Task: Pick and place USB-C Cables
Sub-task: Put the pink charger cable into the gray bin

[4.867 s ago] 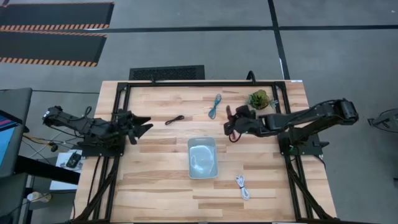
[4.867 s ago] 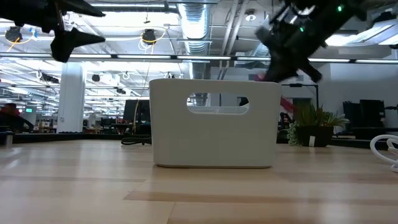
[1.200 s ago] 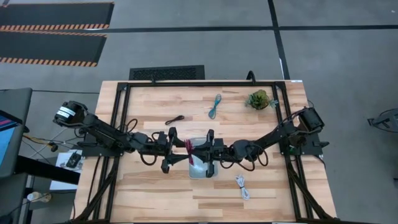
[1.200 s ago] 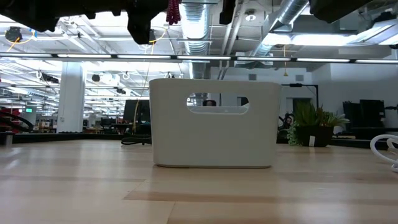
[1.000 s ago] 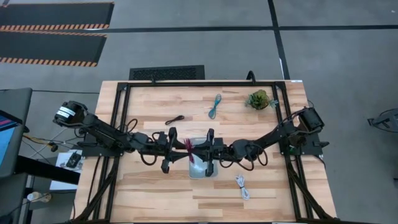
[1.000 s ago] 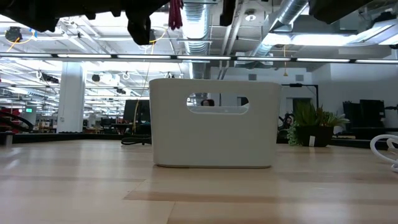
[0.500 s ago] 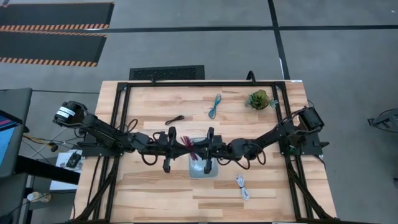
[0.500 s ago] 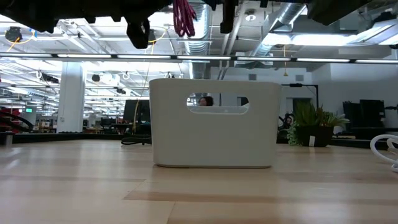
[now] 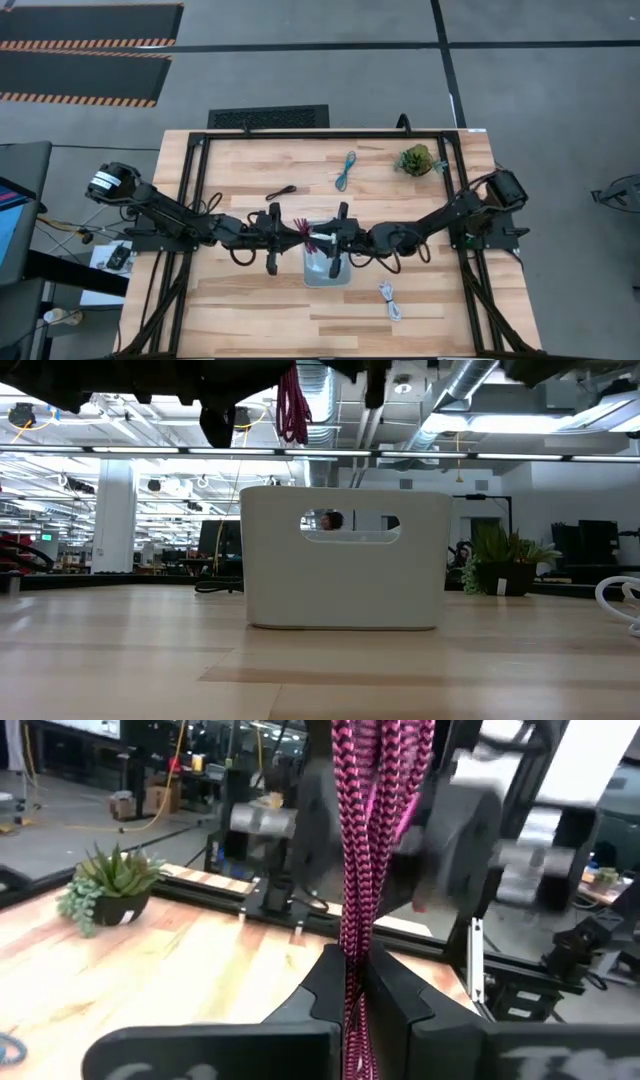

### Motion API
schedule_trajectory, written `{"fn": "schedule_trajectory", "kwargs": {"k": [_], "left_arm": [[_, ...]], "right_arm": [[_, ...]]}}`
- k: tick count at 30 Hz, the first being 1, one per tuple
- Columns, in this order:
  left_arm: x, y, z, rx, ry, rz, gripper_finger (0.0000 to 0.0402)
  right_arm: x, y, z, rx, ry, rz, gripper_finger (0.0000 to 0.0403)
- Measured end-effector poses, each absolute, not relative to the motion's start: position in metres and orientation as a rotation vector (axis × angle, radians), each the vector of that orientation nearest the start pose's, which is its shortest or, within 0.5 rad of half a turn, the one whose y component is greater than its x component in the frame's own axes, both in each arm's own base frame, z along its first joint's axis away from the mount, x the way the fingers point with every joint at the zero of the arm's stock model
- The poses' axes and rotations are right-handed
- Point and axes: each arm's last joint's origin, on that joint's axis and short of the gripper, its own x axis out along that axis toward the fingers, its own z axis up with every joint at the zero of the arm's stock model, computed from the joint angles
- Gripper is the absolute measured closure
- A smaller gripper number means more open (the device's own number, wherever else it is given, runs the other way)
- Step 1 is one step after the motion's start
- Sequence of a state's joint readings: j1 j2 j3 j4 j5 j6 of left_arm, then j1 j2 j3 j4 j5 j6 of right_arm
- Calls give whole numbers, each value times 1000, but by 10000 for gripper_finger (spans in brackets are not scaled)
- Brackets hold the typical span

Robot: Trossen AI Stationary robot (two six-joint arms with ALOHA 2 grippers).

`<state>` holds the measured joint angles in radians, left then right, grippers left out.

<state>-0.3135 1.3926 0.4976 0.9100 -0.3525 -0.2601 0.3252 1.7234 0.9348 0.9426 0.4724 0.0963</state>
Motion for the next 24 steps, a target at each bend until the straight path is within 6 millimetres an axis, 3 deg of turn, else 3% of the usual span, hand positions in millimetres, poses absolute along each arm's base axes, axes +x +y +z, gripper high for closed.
{"fn": "schedule_trajectory", "kwargs": {"k": [9, 14, 20, 24], "left_arm": [[258, -70, 207, -340, -4, 146, 399], [268, -73, 214, -357, 80, 183, 400], [285, -84, 244, -124, 370, 237, 401], [287, -90, 262, 63, 430, 247, 398]], "right_arm": [[323, 107, 276, 140, 15, -139, 206], [297, 109, 298, 195, 62, -116, 194], [271, 116, 316, 195, 76, -64, 201], [256, 121, 325, 193, 74, -58, 209]]}}
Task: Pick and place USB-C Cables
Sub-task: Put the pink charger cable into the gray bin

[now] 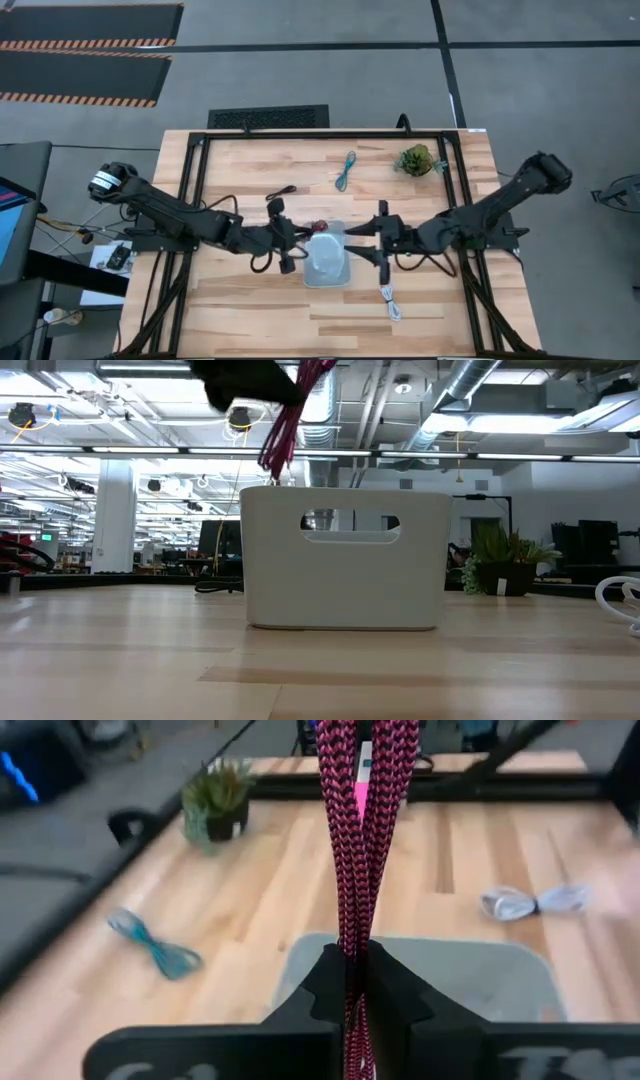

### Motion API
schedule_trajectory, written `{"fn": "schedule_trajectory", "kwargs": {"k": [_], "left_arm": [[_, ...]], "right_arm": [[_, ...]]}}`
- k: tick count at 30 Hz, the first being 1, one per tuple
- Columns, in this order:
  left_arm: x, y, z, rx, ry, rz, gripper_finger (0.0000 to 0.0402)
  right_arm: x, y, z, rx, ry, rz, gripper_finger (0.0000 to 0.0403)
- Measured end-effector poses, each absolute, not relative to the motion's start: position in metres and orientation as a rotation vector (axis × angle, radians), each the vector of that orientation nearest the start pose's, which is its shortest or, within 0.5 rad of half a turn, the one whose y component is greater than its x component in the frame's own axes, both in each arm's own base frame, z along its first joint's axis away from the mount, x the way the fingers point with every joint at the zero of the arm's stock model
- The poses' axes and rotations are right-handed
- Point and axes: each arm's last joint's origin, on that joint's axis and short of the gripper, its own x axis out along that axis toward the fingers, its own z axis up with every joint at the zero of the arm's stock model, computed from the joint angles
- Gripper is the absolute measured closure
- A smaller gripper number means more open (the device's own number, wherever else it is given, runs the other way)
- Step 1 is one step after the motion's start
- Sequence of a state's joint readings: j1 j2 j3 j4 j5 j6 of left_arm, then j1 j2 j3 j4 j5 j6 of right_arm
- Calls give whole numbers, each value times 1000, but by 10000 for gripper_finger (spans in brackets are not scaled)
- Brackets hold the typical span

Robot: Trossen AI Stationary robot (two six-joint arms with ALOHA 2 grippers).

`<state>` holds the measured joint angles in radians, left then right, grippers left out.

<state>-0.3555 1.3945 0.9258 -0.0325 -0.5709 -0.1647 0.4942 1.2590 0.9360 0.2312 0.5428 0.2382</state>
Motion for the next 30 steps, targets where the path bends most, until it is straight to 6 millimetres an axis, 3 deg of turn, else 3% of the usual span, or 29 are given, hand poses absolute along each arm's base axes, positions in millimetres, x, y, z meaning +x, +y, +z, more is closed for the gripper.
{"fn": "schedule_trajectory", "kwargs": {"k": [8, 18, 23, 30], "left_arm": [[287, -96, 265, 460, 477, 39, 399], [282, -99, 258, 905, 530, -202, 399], [289, -101, 244, 1055, 576, -231, 399], [306, -105, 205, 1310, 722, -273, 399]], "right_arm": [[233, 133, 333, 176, 86, -40, 219], [234, 138, 330, 165, 101, -33, 223], [235, 135, 329, 162, 105, -46, 226], [236, 134, 328, 154, 117, -49, 227]]}}
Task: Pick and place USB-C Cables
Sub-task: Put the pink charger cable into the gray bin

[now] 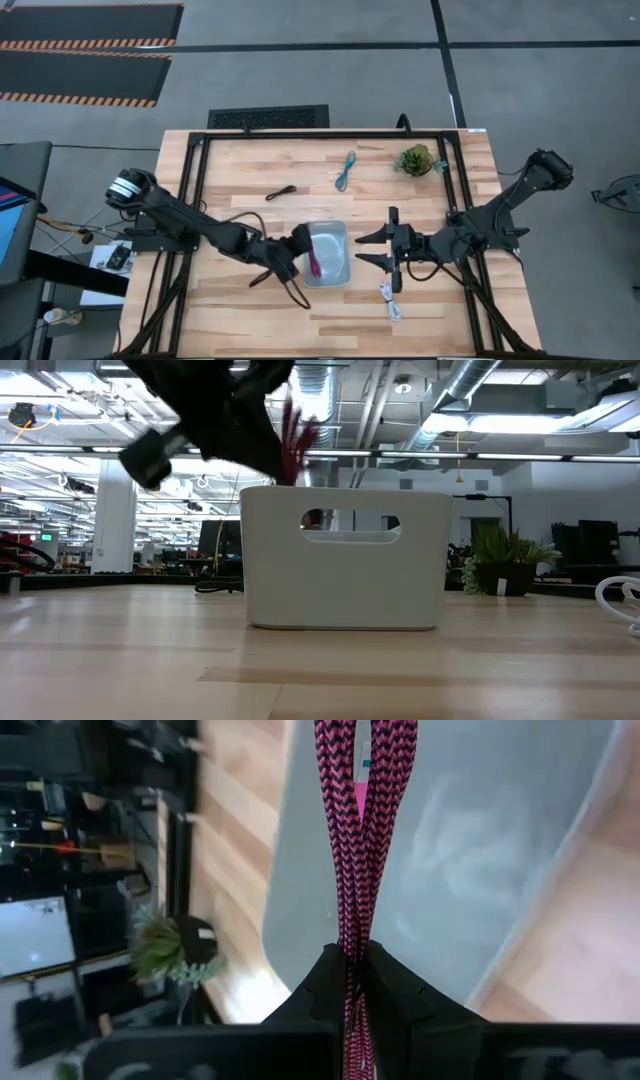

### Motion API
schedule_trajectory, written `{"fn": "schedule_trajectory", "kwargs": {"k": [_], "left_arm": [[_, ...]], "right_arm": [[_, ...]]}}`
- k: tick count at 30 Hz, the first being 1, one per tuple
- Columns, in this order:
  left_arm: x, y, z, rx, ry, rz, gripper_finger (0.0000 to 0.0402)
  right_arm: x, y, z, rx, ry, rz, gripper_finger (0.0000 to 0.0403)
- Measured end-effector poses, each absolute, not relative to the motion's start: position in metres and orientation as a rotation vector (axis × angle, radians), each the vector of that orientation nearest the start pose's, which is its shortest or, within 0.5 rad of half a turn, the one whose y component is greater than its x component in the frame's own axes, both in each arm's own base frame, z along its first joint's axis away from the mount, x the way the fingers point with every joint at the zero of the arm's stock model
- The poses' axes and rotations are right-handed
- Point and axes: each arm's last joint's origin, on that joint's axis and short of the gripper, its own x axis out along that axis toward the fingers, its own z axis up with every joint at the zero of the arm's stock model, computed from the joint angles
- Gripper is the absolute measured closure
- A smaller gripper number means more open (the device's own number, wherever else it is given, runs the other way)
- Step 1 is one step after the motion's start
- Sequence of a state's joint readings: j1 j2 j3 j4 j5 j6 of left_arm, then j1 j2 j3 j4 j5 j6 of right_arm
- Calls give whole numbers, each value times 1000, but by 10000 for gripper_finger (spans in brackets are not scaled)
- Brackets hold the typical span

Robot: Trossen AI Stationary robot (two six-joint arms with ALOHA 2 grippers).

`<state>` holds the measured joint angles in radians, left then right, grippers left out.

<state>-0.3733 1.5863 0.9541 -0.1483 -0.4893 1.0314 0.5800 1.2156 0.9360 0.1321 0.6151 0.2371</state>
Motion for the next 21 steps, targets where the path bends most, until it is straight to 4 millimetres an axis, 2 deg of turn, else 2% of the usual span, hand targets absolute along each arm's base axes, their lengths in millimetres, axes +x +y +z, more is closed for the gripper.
{"fn": "schedule_trajectory", "kwargs": {"k": [4, 11, 14, 21], "left_arm": [[321, -106, 203, 1324, 747, -241, 399], [338, -109, 202, 1404, 739, -393, 399], [346, -105, 196, 1440, 787, -418, 399], [357, -90, 191, 1395, 818, -454, 399]], "right_arm": [[236, 134, 328, 154, 117, -49, 229], [235, 134, 326, 146, 129, -50, 231], [235, 134, 326, 146, 131, -50, 231], [235, 134, 325, 178, 142, -52, 234]]}}
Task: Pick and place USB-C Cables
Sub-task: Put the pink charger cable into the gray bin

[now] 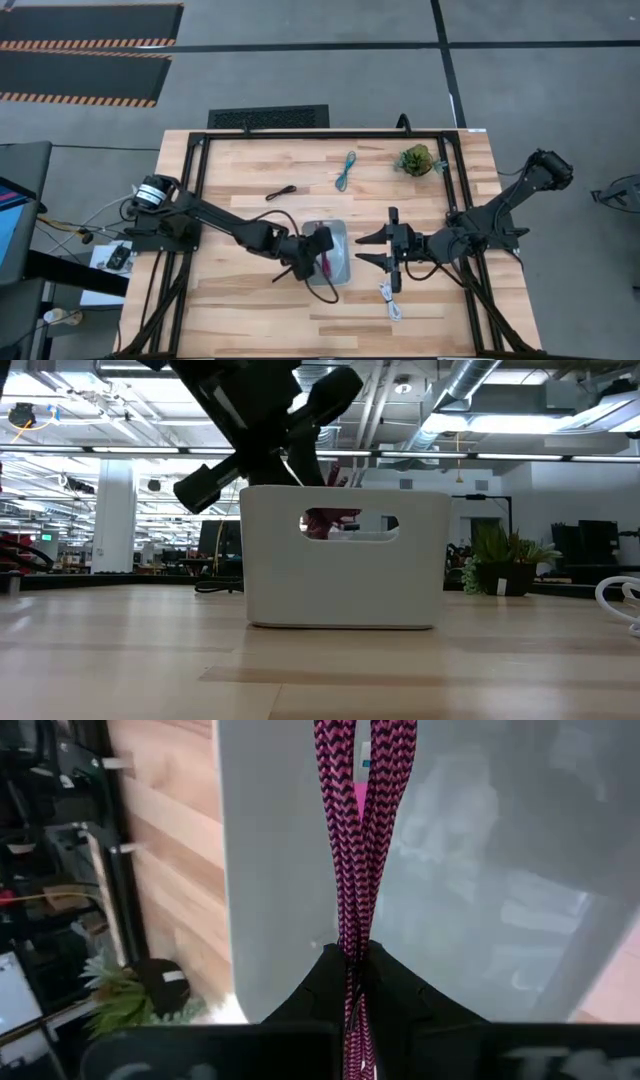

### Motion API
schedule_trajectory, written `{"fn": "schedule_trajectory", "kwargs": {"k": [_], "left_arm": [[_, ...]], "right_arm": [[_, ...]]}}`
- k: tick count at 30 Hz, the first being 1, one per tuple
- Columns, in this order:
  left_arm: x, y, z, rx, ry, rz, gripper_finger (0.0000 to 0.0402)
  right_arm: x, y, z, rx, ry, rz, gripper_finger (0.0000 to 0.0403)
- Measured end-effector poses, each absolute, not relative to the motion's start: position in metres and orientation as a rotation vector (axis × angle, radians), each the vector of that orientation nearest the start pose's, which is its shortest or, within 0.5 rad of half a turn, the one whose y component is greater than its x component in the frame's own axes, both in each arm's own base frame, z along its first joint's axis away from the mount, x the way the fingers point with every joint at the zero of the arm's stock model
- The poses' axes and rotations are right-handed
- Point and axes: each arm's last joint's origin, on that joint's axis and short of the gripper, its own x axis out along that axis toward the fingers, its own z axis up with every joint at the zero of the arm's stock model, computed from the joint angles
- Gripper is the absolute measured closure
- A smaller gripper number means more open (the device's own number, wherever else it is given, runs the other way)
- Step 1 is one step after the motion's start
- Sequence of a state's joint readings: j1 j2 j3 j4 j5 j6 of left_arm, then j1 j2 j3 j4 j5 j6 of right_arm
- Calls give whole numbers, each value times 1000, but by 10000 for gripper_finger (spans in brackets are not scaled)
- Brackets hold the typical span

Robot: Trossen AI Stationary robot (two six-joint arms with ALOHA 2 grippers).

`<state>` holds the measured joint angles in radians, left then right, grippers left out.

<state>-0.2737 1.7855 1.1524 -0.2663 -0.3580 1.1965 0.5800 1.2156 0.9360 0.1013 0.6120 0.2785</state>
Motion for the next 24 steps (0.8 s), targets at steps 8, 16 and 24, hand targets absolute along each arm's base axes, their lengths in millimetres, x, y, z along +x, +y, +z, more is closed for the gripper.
{"fn": "schedule_trajectory", "kwargs": {"k": [8, 16, 24], "left_arm": [[358, -86, 190, 1374, 801, -510, 399], [357, -89, 189, 1390, 792, -536, 399], [360, -85, 182, 1344, 807, -556, 399]], "right_arm": [[235, 134, 324, 183, 149, -52, 236], [235, 134, 323, 181, 155, -52, 235], [235, 134, 323, 181, 155, -52, 239]]}}
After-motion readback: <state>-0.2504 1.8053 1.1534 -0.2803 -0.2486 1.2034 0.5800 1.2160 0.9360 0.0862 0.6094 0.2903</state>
